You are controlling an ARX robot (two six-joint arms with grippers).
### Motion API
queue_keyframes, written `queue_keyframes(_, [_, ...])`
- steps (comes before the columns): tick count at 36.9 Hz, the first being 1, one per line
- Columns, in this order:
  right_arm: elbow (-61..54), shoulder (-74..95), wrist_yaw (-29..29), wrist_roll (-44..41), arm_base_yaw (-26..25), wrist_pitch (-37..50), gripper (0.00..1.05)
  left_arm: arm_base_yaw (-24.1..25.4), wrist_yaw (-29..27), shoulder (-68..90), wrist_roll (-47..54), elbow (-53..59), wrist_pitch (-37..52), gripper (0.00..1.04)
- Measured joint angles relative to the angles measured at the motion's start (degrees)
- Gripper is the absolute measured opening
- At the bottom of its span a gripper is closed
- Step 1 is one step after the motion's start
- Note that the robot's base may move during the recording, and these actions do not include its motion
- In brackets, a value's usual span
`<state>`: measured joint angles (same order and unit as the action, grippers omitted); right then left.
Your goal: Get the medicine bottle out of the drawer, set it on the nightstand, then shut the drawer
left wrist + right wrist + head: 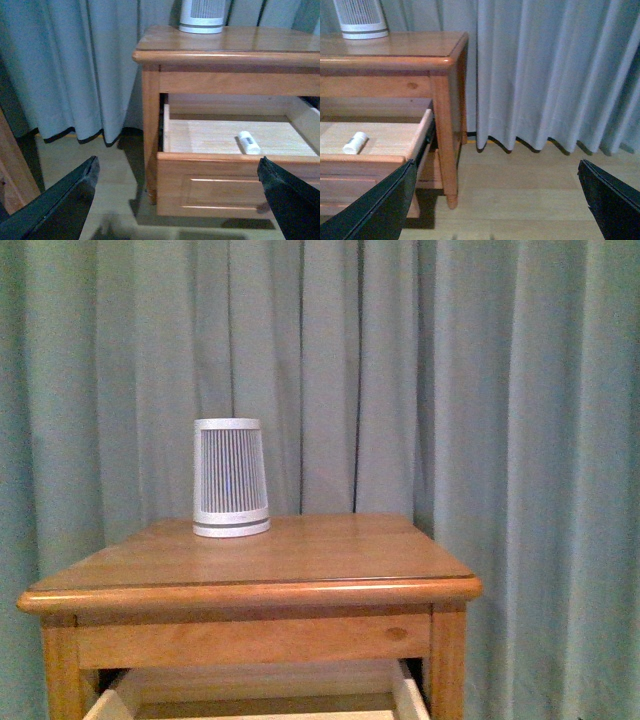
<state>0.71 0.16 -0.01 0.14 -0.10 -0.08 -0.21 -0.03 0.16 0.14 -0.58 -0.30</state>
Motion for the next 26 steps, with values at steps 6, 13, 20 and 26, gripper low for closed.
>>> queue_keyframes(6, [0.00, 0.00, -0.24, 0.00, -0.02, 0.02, 0.98, -0.02, -0.22, -0.02, -0.02, 0.02, 0.00, 0.98])
queue_keyframes(13, [0.00, 0.00, -0.22, 0.00, -0.02, 0.00, 0.98, -0.02, -0.13, -0.02, 0.00, 0.02, 0.02, 0.98])
queue_keyframes(20, [4.33, 18.62, 23.10, 0.57, 12.52, 11.10, 0.98, -0.02, 0.02, -0.02, 0.00, 0.02, 0.02, 0.98])
queue_keyframes(26, [17.97, 43.45, 24.37, 3.61, 18.14, 13.90, 0.98, -0.02, 0.00, -0.02, 0.00, 0.02, 0.02, 0.98])
